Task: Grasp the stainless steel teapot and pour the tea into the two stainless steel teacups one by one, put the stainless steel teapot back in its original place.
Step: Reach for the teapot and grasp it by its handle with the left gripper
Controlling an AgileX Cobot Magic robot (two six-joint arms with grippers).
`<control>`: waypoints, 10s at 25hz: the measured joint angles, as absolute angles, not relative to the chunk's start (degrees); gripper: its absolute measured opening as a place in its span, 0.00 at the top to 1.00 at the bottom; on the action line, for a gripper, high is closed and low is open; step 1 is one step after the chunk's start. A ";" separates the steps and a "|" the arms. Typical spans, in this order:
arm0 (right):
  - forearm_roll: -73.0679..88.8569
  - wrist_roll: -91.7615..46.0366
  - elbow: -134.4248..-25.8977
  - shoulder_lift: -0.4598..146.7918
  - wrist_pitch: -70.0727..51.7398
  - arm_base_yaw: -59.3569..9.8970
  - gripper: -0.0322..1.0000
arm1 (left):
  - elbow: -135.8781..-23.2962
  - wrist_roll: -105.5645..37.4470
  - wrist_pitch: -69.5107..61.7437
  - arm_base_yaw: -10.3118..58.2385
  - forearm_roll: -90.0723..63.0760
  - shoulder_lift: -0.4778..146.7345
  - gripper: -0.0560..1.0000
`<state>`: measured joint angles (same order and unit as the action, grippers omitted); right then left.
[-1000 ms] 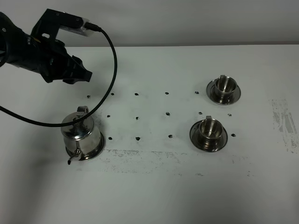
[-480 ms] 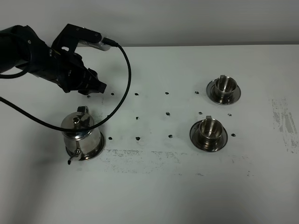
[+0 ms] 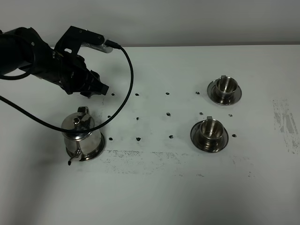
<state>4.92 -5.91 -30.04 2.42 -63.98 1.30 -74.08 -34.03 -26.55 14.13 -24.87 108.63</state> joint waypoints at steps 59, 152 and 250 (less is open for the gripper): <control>4.94 -5.91 -30.01 2.42 -63.98 -6.27 0.59 | -79.71 -23.33 -37.35 17.18 -10.63 113.55 0.57; 4.94 -5.91 -30.01 2.42 -63.98 -6.27 0.59 | -49.40 -14.42 -18.61 0.06 -18.98 97.34 0.57; 4.94 -5.91 -30.01 2.42 -63.98 -6.27 0.59 | -58.25 -26.32 -45.79 15.12 -1.28 99.43 0.57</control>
